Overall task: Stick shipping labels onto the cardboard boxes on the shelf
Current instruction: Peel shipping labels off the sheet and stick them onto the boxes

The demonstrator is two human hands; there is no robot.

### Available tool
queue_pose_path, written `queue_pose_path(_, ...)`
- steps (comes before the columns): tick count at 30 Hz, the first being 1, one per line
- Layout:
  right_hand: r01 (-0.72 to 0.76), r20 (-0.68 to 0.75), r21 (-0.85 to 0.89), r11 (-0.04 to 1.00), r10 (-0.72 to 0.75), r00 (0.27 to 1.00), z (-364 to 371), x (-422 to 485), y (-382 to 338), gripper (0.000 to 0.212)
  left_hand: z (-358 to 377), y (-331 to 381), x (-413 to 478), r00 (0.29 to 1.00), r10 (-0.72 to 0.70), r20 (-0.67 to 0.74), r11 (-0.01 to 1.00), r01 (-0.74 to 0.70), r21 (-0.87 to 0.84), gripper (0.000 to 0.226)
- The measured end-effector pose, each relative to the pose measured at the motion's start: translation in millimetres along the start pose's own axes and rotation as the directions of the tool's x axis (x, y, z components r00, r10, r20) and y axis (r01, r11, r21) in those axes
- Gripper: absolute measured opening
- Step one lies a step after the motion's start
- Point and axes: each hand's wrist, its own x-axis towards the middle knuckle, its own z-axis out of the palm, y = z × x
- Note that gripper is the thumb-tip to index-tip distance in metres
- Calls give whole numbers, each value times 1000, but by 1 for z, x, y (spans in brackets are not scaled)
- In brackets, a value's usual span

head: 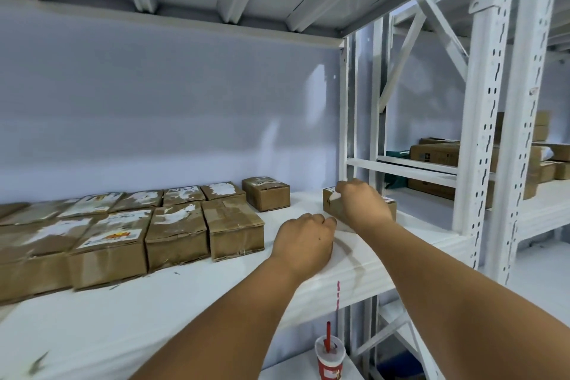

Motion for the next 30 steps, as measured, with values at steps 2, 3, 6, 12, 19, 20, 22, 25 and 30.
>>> queue_pose_path(2, -5, -73, 197, 980, 20, 997, -1, -4, -10, 32, -1, -4, -7, 997, -52, -54, 998, 51, -20, 30)
queue_pose_path(3, -14, -111, 318, 948, 52, 992, -1, -7, -17, 34, -2, -7, -10, 989, -119, -92, 987, 108, -120, 31)
queue_pose_path(6, -35, -161, 659, 752, 185, 969, -10, -17, -43, 39, -10, -17, -19, 902, -428, -52, 685, 287, -670, 32)
queue_pose_path(12, -65, -8, 937, 343, 207, 978, -33, -47, -111, 38, -54, -50, -41, 744, -612, 270, -170, 209, -963, 26)
queue_pose_path(19, -36, 18, 929, 369, 53, 998, -28, -76, -202, 17, -99, -112, -106, 562, -761, 324, -269, 180, -946, 18)
queue_pose_path(20, -32, 22, 923, 383, 31, 999, -25, -80, -215, 20, -103, -121, -118, 537, -783, 313, -245, 195, -950, 20)
queue_pose_path(22, -28, 45, 920, 391, -36, 998, -20, -89, -243, 24, -111, -141, -145, 490, -831, 265, -179, 215, -960, 21)
queue_pose_path(25, -4, 58, 915, 404, -120, 991, -12, -102, -286, 21, -123, -181, -189, 384, -913, 140, -46, 244, -969, 25)
queue_pose_path(30, 96, 66, 883, 459, -324, 944, -4, -128, -359, 16, -144, -252, -271, 258, -963, -76, 193, 464, -865, 25)
